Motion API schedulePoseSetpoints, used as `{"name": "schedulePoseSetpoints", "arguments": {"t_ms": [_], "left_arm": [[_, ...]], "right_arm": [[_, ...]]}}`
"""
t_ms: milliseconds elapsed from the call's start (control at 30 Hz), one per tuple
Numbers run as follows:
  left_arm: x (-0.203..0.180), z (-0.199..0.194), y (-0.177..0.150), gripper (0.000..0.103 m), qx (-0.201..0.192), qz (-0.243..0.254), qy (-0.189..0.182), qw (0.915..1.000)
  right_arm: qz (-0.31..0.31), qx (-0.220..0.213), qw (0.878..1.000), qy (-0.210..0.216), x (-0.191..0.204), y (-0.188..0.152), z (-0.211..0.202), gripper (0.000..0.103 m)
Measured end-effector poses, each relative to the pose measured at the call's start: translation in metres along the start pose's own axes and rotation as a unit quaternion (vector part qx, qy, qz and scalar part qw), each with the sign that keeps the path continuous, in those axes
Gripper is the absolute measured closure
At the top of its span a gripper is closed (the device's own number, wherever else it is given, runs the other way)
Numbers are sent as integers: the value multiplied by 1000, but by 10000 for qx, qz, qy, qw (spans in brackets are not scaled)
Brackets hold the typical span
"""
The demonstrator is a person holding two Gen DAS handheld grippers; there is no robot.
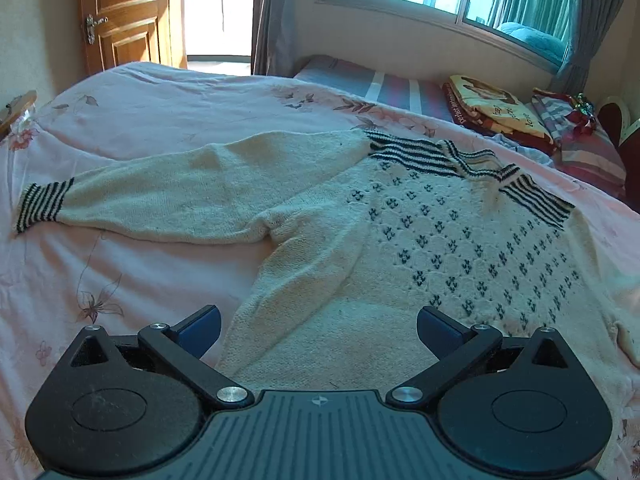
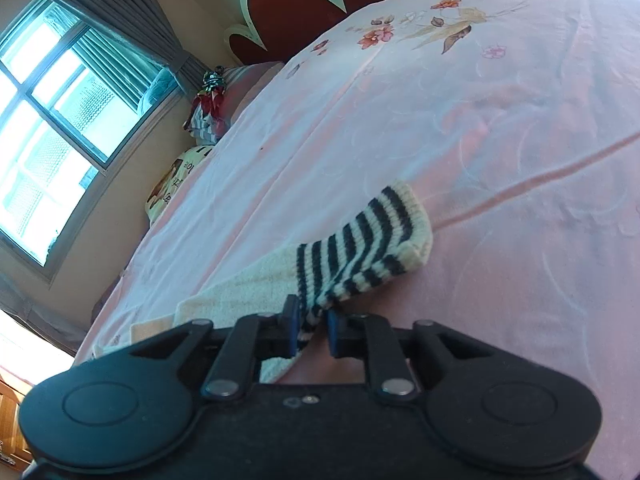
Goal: Fold small clothes
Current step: 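Fold the held sleeve across the sweater body with the right gripper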
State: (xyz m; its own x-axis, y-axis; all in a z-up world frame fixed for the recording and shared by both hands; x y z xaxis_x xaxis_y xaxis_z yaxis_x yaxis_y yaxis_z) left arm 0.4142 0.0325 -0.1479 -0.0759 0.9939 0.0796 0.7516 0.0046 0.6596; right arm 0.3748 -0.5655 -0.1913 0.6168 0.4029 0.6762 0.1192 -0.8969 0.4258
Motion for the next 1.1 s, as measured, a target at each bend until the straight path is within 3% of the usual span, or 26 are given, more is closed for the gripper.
{"name": "schedulePoseSetpoints", "arguments": {"t_ms": [100,200,300,400,567,633,667,733,767,800,833,867,900,1033,1100], "left_arm": [[11,9,4,0,-127,72,-159,9998],[25,14,11,0,-280,89,-156,9994],[46,18,18,0,-371,86,-305,9988],[72,14,23,0,-546,77,-158,9984],[106,11,26,0,-605,-54,-552,9966],[108,11,26,0,-686,1,-706,9951],[107,10,26,0,-747,4,-795,9940],[101,12,29,0,-840,11,-1039,9910],[94,13,31,0,-831,10,-1255,9886],[86,16,34,1,-814,23,-1473,9857],[78,19,36,7,-804,32,-1651,9830],[64,25,39,28,-744,36,-1876,9794],[53,32,41,35,-608,47,-2046,9769],[-4,71,45,37,-67,172,-2531,9673],[-22,89,47,37,159,197,-2516,9675]], "right_arm": [[-663,-101,9976,158,32,-14,-6,94],[-1627,-4,9845,648,89,-61,-21,94],[-2387,408,9633,1159,146,-131,-25,94],[-2873,957,9393,1610,193,-209,-22,95],[-3733,1674,8923,1910,247,-330,-13,95],[-3953,1880,8789,1895,254,-364,-9,95],[-4066,1967,8717,1899,256,-379,-8,92],[-4261,2103,8570,1996,253,-394,-11,71],[-4366,1985,8532,2050,251,-393,-19,68],[-4412,1878,8512,2135,249,-389,-30,58],[-4351,1804,8536,2227,244,-378,-37,54],[-4243,1776,8592,2243,239,-365,-42,54],[-4133,1760,8656,2210,233,-355,-46,54],[-3554,1648,8976,2022,210,-314,-53,55],[-3320,1611,9088,1949,199,-296,-55,55]]}}
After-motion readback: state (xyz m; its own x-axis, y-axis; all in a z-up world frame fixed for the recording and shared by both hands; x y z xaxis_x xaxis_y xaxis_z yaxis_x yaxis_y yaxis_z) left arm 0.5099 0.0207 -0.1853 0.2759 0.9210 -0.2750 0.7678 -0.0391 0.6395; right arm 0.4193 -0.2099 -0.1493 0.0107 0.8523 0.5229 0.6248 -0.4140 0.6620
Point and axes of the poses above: each gripper's, at about its wrist camera, not at the fingertips, and z roughly the way its jaws point, x to its left, y to its top, the point moved 5 cm from there along z, roughly the way its jaws point, and after that the axes turned 15 degrees about z, right-handed, at the moved point
